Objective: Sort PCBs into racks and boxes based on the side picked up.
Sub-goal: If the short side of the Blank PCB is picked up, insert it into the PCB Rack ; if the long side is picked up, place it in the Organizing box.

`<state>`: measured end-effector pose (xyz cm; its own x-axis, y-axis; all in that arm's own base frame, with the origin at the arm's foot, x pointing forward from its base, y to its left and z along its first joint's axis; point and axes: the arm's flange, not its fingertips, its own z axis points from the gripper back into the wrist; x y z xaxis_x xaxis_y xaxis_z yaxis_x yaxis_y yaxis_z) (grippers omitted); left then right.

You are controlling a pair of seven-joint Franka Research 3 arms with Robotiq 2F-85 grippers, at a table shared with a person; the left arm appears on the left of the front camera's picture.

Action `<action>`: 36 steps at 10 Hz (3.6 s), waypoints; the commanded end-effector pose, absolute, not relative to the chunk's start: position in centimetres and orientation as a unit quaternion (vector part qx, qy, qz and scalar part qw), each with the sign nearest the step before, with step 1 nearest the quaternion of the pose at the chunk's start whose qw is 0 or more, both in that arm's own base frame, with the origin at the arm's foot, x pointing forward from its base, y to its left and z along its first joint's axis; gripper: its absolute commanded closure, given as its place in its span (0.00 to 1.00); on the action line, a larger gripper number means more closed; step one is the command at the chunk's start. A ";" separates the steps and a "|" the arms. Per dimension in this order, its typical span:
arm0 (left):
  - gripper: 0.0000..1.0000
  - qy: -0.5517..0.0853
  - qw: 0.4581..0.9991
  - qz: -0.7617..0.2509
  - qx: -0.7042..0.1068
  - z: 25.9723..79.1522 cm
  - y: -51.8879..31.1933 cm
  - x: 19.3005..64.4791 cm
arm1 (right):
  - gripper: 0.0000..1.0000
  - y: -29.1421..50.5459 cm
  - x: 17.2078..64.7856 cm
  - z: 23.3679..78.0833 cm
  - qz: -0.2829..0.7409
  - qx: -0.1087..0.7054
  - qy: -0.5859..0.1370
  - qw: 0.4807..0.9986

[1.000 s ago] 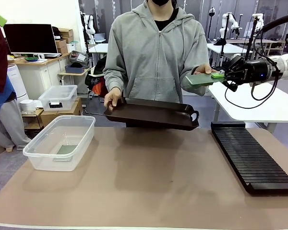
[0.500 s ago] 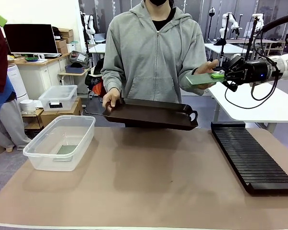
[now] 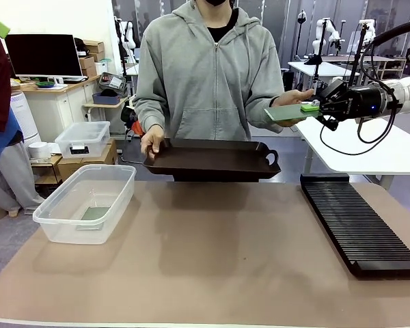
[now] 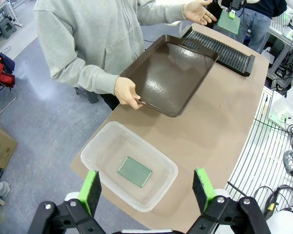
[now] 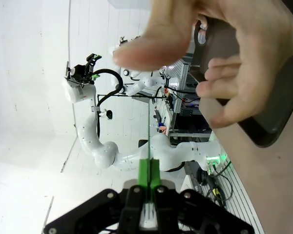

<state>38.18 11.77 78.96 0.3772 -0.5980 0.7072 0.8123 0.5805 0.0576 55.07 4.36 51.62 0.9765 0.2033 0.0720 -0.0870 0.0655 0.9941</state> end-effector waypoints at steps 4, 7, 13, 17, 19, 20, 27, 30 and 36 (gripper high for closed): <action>0.00 -0.353 0.814 -0.434 -0.154 78.8 11.7 37.9 | 1.00 4.4 55.0 51.6 0.104 0.675 0.041 0.729; 0.00 -0.353 0.814 -0.434 -0.154 78.8 11.7 37.9 | 0.98 3.0 54.0 52.8 0.122 0.672 0.014 0.731; 0.00 -0.353 0.814 -0.434 -0.154 78.8 11.7 37.9 | 0.98 -2.1 47.2 55.4 0.285 0.558 -0.114 0.771; 0.00 -0.353 0.814 -0.434 -0.154 78.8 11.7 37.9 | 0.98 -5.9 43.5 53.8 0.384 0.481 -0.209 0.760; 0.00 -0.353 0.814 -0.434 -0.154 78.8 11.7 37.9 | 0.98 -9.0 42.4 52.2 0.404 0.463 -0.238 0.753; 0.00 -0.353 0.814 -0.434 -0.154 78.8 11.7 37.9 | 0.98 -10.8 42.4 51.5 0.402 0.472 -0.233 0.749; 0.00 -0.353 0.814 -0.434 -0.154 78.8 11.7 37.9 | 0.98 -10.6 44.0 51.4 0.429 0.461 -0.295 0.719; 0.00 -0.353 0.814 -0.434 -0.154 78.8 11.7 37.9 | 0.98 -12.2 47.3 49.5 0.536 0.428 -0.357 0.635; 0.00 -0.353 0.814 -0.434 -0.154 78.8 11.7 37.9 | 0.98 -18.3 51.6 46.1 0.611 0.436 -0.350 0.560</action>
<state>38.19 11.79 78.95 0.3775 -0.5979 0.7071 0.8121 0.5807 0.0574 50.71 -16.39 45.74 -0.0033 0.4240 0.9056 -0.9908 -0.1240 0.0545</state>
